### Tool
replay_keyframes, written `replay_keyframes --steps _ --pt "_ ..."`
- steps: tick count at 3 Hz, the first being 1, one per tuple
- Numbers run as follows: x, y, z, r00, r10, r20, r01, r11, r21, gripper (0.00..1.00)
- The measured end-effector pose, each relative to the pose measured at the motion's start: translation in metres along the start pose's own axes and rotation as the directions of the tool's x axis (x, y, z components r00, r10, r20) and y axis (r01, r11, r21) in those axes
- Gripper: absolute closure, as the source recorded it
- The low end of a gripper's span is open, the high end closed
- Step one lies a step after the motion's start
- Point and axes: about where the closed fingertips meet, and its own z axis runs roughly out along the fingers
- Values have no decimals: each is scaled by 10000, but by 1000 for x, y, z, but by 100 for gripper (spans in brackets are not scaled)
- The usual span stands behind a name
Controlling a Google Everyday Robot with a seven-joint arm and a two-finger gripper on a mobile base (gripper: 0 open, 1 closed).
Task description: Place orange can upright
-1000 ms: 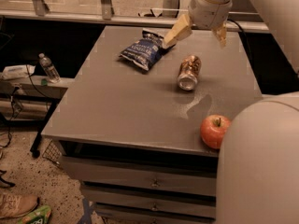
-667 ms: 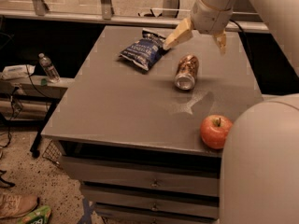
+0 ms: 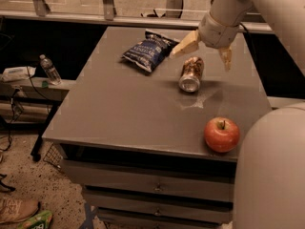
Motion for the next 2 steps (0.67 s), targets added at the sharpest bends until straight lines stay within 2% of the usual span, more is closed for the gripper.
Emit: replay_keyframes --steps 1,2 --pt "-6 1 7 9999 114 -41 -113 9999 74 0" --pt "-14 -1 15 9992 307 -239 -297 9988 399 0"
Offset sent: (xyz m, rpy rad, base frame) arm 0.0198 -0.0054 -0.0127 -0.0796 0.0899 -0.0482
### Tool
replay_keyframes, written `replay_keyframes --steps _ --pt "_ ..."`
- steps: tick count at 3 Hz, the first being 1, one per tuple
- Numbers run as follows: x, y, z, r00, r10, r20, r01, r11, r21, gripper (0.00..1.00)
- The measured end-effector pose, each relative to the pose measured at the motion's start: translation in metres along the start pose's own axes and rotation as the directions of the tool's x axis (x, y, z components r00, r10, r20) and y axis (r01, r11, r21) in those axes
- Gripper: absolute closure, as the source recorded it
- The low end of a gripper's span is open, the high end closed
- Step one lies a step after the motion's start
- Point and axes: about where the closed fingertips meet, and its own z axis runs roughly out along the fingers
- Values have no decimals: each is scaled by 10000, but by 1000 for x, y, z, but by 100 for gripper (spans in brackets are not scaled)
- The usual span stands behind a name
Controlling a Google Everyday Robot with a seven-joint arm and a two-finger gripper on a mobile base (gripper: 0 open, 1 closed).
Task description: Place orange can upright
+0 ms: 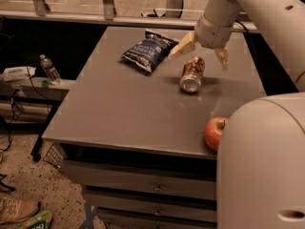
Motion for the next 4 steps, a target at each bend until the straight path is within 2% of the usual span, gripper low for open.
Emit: replay_keyframes --steps 2,4 --pt "-15 -6 24 9954 677 -685 -647 9969 441 0" --pt "-20 -8 35 9893 1174 -869 -1136 9924 479 41"
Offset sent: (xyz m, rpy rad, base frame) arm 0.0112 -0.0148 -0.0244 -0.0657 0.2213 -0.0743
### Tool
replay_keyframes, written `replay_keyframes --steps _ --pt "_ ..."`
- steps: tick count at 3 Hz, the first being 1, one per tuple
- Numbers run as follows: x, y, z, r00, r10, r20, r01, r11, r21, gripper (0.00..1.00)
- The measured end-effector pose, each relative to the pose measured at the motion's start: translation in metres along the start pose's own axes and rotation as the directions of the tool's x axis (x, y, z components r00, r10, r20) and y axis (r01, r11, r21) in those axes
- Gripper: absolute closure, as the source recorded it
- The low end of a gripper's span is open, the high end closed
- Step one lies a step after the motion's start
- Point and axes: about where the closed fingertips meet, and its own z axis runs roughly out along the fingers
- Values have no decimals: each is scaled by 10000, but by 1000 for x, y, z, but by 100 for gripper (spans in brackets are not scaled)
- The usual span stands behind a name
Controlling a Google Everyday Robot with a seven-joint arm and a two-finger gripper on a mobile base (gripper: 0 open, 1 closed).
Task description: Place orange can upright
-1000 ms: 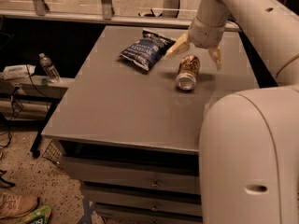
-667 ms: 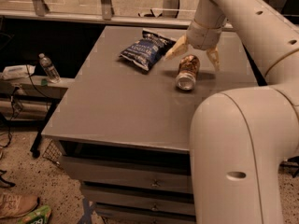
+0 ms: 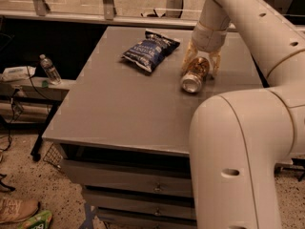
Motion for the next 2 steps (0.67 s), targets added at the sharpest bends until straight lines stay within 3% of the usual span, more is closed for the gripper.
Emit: replay_keyframes --steps 2 --pt "0 0 -1 10000 11 8 -11 10000 -12 88"
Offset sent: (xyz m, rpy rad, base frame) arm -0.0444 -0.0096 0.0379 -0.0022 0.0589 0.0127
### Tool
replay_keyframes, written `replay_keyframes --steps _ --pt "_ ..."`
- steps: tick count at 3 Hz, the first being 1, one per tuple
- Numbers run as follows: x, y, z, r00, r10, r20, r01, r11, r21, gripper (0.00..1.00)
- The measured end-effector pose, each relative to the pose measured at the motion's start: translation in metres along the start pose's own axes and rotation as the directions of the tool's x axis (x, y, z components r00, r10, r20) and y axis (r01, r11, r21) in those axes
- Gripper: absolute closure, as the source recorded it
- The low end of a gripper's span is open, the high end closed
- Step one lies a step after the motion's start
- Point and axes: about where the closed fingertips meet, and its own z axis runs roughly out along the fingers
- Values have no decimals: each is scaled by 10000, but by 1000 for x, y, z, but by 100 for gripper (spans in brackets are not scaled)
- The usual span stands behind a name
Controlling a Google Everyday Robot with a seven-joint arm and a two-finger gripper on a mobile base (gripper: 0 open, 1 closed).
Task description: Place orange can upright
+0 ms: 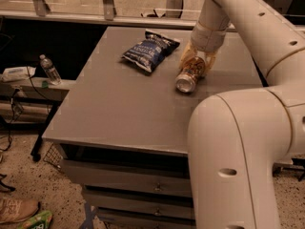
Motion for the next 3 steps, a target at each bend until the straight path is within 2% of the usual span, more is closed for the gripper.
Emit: replay_keyframes --steps 1,2,3 --pt "6 1 -20 9988 -214 445 228 9993 -312 100" --pt "15 -2 -54 9878 -570 1451 681 9950 -724 100" --pt "33 -12 -86 9523 -1060 2861 1454 9821 -1199 100"
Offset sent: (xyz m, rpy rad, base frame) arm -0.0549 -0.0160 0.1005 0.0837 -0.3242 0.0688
